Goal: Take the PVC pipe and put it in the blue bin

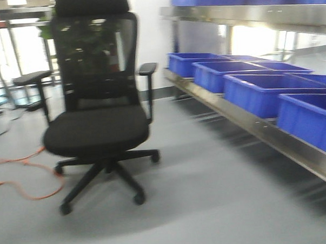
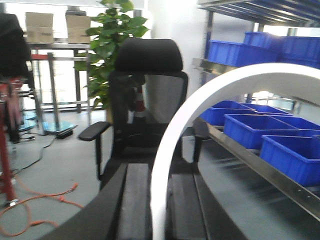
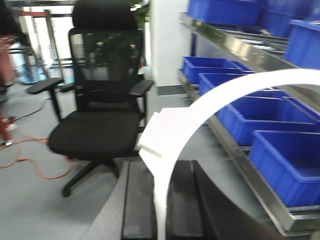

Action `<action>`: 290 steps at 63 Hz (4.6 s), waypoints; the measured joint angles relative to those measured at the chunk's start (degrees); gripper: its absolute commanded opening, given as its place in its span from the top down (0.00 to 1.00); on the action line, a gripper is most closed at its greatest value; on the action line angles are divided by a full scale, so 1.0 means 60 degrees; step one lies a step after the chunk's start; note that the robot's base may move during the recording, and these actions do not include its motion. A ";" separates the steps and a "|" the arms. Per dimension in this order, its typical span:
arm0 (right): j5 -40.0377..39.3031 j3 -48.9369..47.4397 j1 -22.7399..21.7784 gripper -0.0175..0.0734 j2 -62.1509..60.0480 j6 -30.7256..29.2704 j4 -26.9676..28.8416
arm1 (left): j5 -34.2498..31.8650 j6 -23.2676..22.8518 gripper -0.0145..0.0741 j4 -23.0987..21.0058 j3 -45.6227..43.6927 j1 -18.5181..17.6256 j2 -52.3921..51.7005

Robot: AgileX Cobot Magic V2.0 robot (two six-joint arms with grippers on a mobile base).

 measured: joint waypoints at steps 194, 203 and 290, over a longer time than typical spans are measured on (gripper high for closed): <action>-0.0055 0.0000 0.0000 0.99 0.0000 0.0002 0.0000 | 0.0000 0.0000 0.96 0.0000 0.0000 0.0000 0.0000; -0.0055 0.0000 0.0000 0.99 0.0000 0.0002 0.0000 | 0.0000 0.0000 0.96 0.0000 0.0000 0.0000 0.0000; -0.0425 0.0000 0.0000 0.99 0.0000 0.0002 0.0000 | -0.0175 0.0000 0.96 0.0000 0.0000 0.0000 0.0000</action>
